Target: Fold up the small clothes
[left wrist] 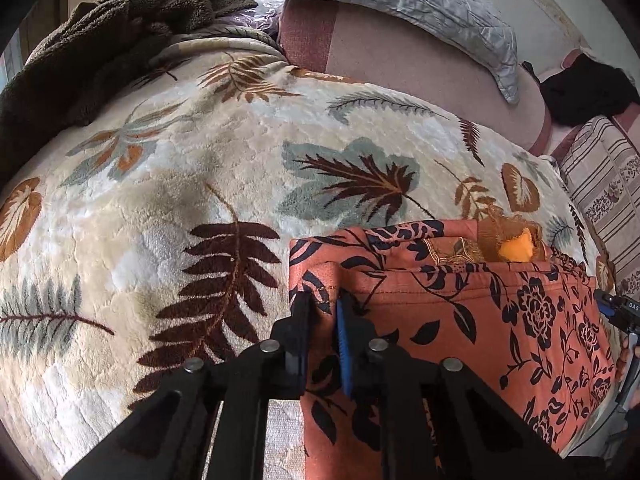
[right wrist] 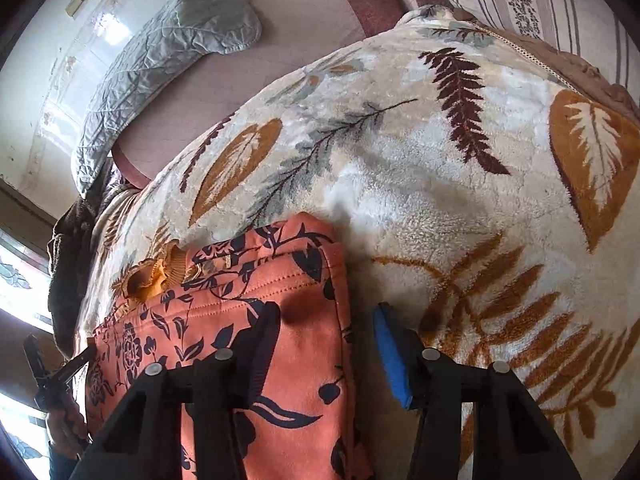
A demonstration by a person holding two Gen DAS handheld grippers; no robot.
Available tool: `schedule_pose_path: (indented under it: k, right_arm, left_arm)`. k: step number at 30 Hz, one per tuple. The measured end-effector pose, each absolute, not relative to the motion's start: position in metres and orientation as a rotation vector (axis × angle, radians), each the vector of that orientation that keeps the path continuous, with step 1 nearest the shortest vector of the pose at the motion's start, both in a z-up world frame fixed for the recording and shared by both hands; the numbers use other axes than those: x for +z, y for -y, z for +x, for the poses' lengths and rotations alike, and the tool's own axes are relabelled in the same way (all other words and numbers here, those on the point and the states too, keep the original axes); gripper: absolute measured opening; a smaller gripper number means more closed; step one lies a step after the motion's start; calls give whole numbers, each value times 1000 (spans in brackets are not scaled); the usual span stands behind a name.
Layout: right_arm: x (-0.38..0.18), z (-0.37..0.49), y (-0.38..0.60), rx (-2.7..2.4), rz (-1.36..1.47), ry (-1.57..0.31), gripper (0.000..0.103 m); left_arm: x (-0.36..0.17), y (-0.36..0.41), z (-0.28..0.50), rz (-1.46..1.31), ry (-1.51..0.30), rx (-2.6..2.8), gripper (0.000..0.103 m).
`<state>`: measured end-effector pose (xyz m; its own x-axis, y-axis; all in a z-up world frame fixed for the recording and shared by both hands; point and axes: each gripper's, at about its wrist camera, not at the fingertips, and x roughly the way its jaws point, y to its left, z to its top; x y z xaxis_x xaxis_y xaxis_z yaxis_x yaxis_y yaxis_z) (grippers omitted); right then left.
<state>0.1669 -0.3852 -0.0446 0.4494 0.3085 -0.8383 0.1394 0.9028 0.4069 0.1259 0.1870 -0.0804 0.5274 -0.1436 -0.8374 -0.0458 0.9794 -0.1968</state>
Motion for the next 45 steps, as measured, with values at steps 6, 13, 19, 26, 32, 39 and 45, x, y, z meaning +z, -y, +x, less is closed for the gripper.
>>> schedule_pose_path:
  k: [6, 13, 19, 26, 32, 39, 45]
  right_arm:
    - [-19, 160, 372, 34, 292, -1054, 6]
    - [36, 168, 369, 30, 223, -914, 6]
    - [-27, 209, 374, -26, 286, -1067, 8]
    - [-13, 163, 381, -73, 372, -987, 9]
    - [25, 92, 344, 152, 453, -998, 9]
    - [-45, 60, 332, 178, 627, -1183, 10]
    - [-24, 70, 354, 160, 699, -1118, 29]
  left_arm:
    - [-53, -179, 114, -132, -915, -50, 6]
    - [-21, -176, 121, -101, -802, -56, 5]
    - [-83, -180, 169, -115, -981, 6, 11]
    - [-40, -188, 131, -76, -826, 73, 37]
    - [2, -170, 53, -45, -726, 21, 66]
    - [-56, -129, 16, -37, -859, -23, 73]
    - [-70, -133, 17, -34, -860, 50, 74]
